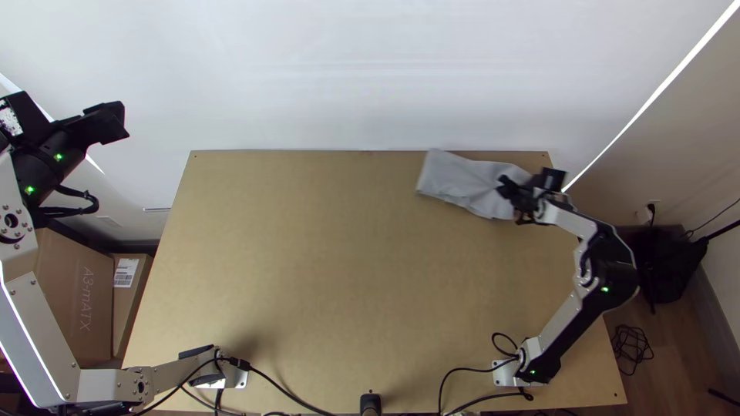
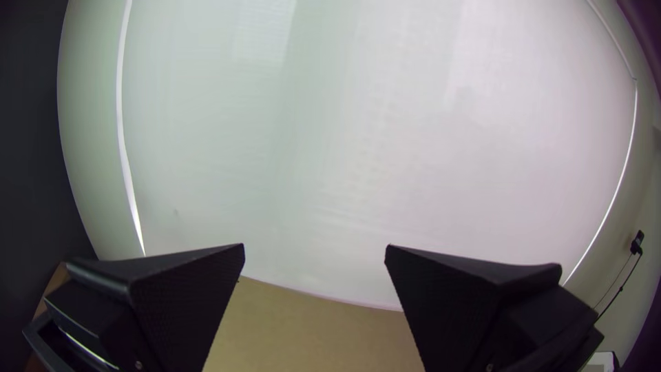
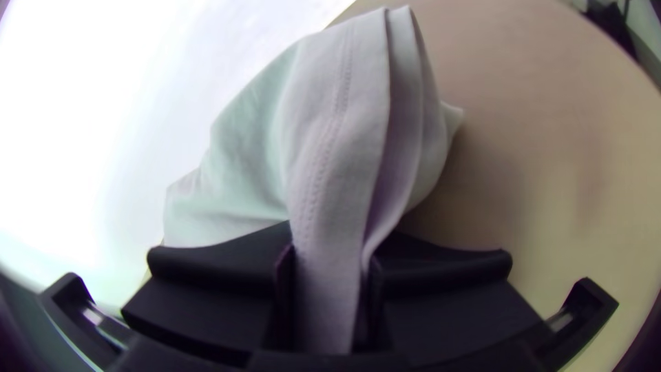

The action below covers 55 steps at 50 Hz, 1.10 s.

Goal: Fold the t-shirt

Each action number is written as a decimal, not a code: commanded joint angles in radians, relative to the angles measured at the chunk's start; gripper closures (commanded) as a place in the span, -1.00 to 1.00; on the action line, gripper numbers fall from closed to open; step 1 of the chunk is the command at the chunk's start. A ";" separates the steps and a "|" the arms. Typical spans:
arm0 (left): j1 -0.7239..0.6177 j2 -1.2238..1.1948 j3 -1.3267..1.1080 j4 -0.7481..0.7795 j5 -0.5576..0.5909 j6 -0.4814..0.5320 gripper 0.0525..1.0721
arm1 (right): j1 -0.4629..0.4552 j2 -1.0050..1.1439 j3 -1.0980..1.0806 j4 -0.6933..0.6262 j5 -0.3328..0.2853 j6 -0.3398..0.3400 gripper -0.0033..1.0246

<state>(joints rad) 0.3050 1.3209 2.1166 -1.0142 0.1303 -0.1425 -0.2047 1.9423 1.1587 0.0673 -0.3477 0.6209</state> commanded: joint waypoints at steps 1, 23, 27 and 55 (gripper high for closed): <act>-0.001 -0.019 -0.017 0.028 0.012 -0.026 -0.91 | -0.093 -0.078 -0.068 0.006 0.010 0.013 0.95; -0.001 -0.130 -0.271 0.197 0.055 -0.042 -0.91 | -0.246 -0.468 -0.191 -0.040 0.098 -0.230 -0.93; -0.003 -0.166 -0.337 0.233 0.054 -0.042 -0.91 | -0.263 -0.554 -0.169 -0.086 0.102 -0.280 -0.93; -0.007 -0.606 -1.031 0.618 0.054 -0.020 -0.91 | -0.265 -1.301 -0.123 -0.176 0.141 -0.383 -0.93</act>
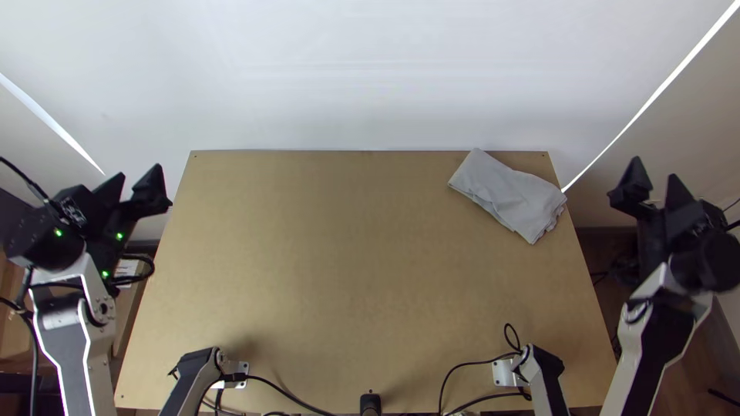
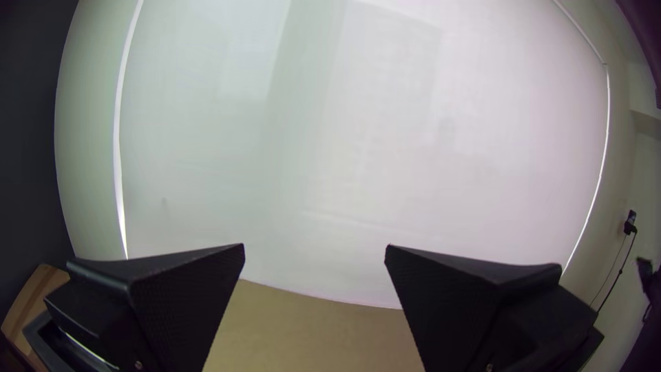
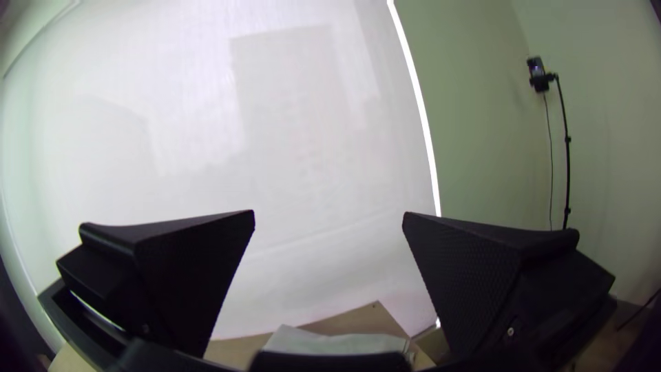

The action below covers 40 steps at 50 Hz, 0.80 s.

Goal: Fold the t-shirt

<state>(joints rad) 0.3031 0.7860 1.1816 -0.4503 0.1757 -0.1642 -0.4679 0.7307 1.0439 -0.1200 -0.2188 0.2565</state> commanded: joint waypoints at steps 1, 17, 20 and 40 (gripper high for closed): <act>-0.004 -0.088 -0.123 0.071 0.008 0.002 -0.91 | -0.002 -0.113 -0.021 0.026 0.013 -0.026 -0.93; -0.133 -0.295 -0.427 0.294 -0.079 -0.011 -0.91 | 0.031 -0.490 -0.366 0.365 0.009 -0.082 -0.93; -0.157 -0.341 -0.479 0.323 -0.099 -0.009 -0.91 | 0.032 -0.548 -0.409 0.368 0.006 -0.079 -0.93; -0.171 -0.524 -0.757 0.375 -0.111 0.000 -0.91 | 0.046 -0.741 -0.673 0.278 -0.051 -0.074 -0.93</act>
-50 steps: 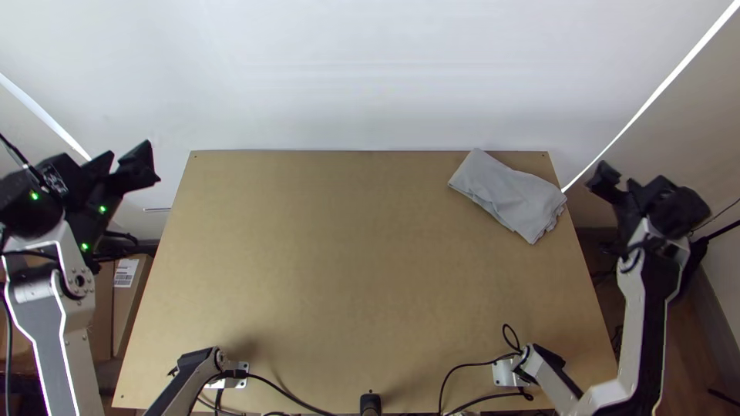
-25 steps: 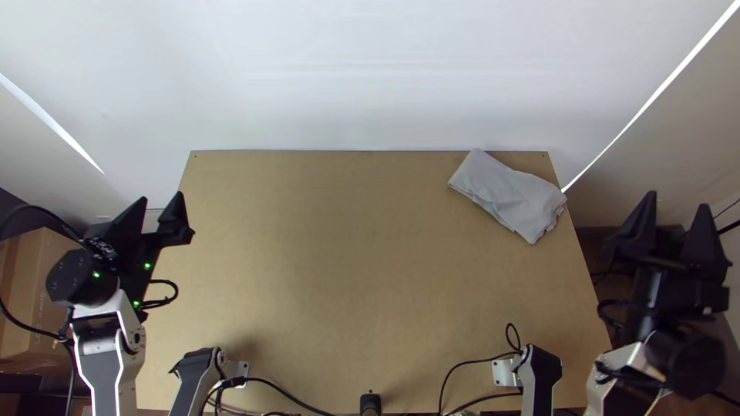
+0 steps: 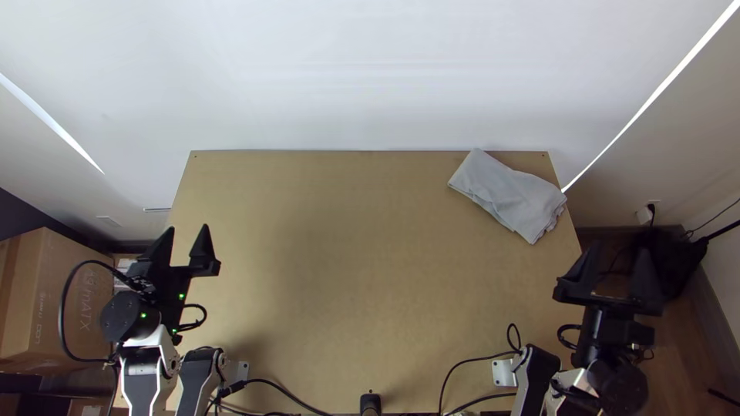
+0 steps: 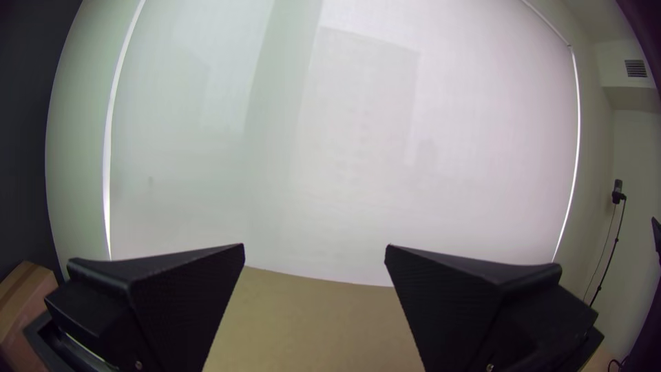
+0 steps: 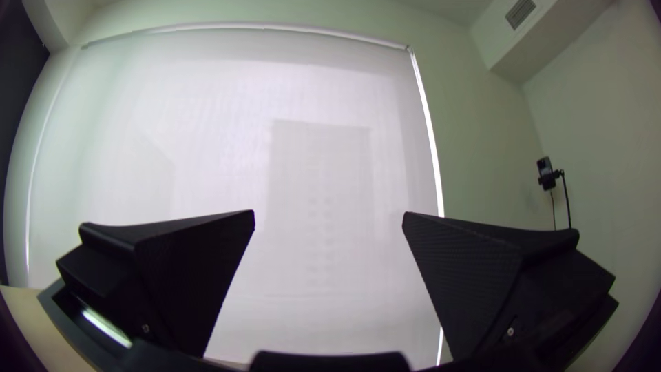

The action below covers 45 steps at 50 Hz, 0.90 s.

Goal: Fold the t-shirt

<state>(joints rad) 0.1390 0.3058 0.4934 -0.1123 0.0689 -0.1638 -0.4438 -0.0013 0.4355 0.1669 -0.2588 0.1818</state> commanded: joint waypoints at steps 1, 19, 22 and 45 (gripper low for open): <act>-0.007 -0.051 -0.082 0.042 -0.006 -0.002 -0.91 | 0.031 -0.009 -0.078 -0.010 -0.010 0.002 -0.93; -0.041 -0.263 -0.309 0.072 -0.006 -0.009 -0.91 | 0.304 -0.009 -0.325 -0.050 0.101 0.004 -0.93; -0.045 -0.307 -0.354 0.082 -0.006 -0.011 -0.91 | 0.329 -0.009 -0.357 -0.047 0.124 -0.007 -0.93; -0.041 -0.307 -0.497 0.166 -0.006 0.000 -0.91 | 0.281 0.004 -0.428 -0.159 0.167 0.021 -0.92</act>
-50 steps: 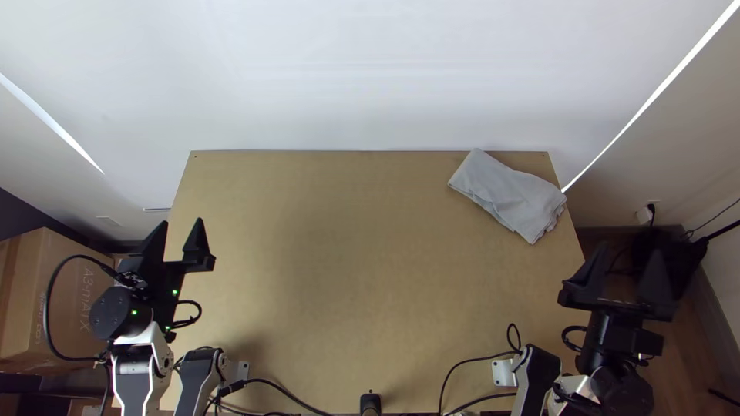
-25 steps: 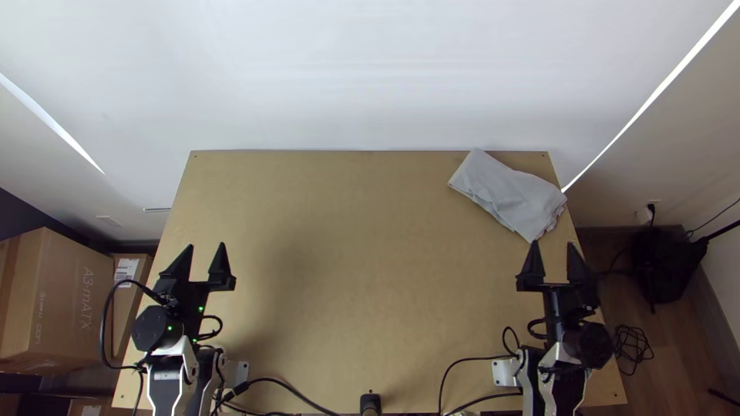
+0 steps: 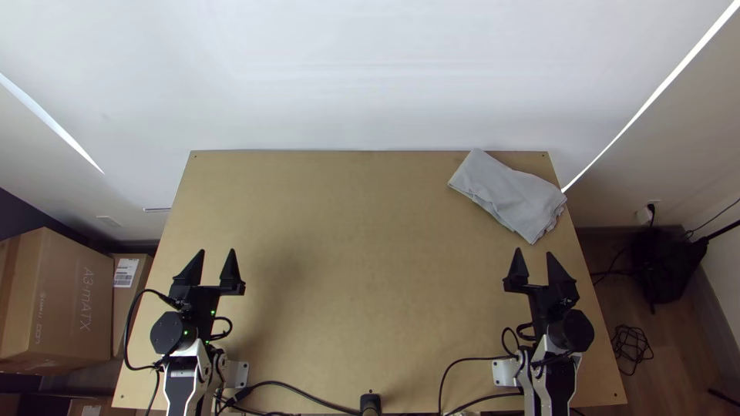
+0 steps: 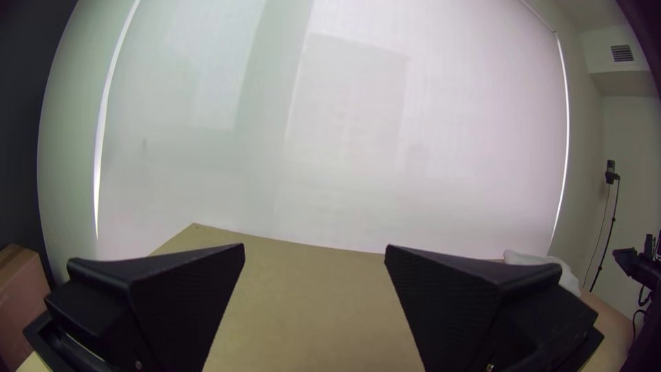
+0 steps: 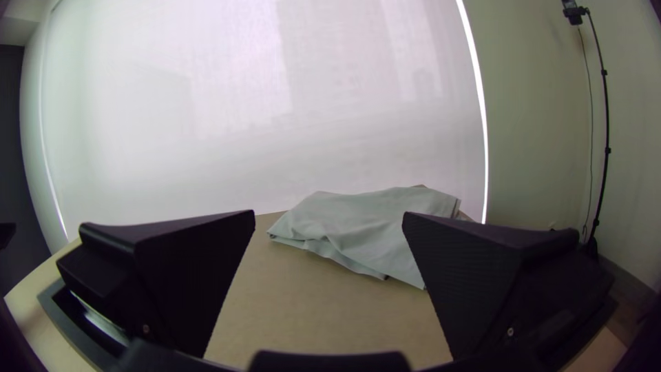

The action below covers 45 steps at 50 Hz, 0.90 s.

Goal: Fold the t-shirt

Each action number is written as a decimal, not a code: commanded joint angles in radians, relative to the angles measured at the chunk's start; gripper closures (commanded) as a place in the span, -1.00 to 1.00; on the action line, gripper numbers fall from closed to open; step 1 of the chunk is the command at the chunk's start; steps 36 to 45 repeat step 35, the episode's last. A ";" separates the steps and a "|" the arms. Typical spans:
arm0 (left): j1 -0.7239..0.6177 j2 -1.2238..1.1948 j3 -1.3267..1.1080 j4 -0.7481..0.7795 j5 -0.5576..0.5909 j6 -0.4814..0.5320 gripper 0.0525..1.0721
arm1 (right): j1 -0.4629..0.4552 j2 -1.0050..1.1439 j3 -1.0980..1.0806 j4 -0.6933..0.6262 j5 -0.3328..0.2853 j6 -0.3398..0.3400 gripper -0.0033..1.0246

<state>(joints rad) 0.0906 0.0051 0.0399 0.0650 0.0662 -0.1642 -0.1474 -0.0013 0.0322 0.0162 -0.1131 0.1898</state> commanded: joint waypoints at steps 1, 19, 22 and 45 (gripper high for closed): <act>0.012 -0.007 -0.043 -0.016 -0.003 0.002 -0.91 | -0.015 0.001 -0.025 -0.009 0.024 0.013 -0.92; 0.037 -0.005 -0.037 -0.065 -0.008 0.032 -0.91 | -0.014 -0.003 -0.025 -0.007 0.026 0.013 -0.92; 0.038 -0.005 -0.037 -0.065 -0.008 0.032 -0.91 | -0.014 -0.002 -0.025 -0.007 0.026 0.013 -0.92; 0.038 -0.005 -0.037 -0.065 -0.008 0.032 -0.91 | -0.014 -0.003 -0.025 -0.007 0.026 0.013 -0.92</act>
